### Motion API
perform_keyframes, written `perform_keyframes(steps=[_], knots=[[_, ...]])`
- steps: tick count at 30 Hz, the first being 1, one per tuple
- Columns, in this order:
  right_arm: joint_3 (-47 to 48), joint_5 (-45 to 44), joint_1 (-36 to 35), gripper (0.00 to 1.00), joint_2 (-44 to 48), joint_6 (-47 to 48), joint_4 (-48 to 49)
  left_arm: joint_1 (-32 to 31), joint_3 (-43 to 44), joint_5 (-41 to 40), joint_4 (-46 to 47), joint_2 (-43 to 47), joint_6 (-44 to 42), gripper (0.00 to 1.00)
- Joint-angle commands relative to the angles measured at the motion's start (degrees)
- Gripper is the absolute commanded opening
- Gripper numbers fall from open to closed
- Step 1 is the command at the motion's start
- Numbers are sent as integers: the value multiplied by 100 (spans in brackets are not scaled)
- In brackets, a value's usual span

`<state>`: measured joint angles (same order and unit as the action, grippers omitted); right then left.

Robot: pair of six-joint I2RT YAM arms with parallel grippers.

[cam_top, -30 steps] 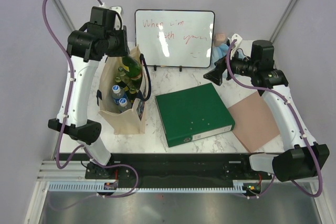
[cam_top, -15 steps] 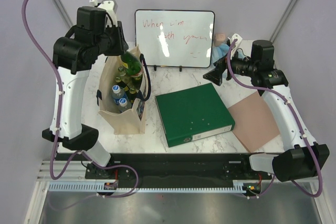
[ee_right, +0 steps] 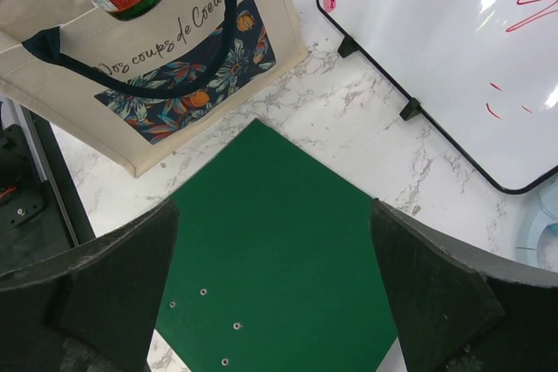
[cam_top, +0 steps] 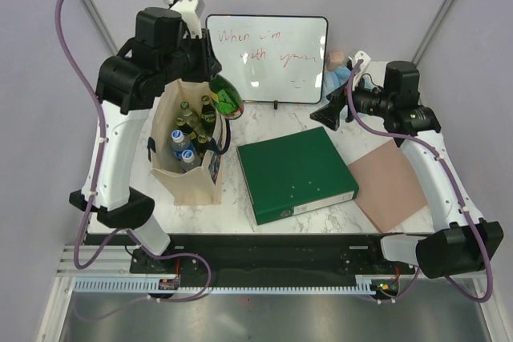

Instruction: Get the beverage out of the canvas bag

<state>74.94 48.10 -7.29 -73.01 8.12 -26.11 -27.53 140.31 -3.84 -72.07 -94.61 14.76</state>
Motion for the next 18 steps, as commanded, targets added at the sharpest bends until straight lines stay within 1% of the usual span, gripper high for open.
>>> perform_keyframes(steps=[1, 6, 9, 13, 18], knots=[[13, 16, 17, 98, 226, 32, 159, -322, 330, 234, 1336, -268, 246, 2], [-145, -89, 105, 98, 349, 40, 150, -490, 243, 164, 1696, -629, 88, 2], [-260, -230, 158, 98, 419, 93, 167, -569, -3, 85, 2117, -822, -87, 2], [-427, -310, 236, 98, 516, 111, 167, -596, -564, -29, 2898, -1068, -272, 2], [-638, -389, 272, 98, 639, 164, 167, -596, -645, -301, 3454, -1569, -483, 2]])
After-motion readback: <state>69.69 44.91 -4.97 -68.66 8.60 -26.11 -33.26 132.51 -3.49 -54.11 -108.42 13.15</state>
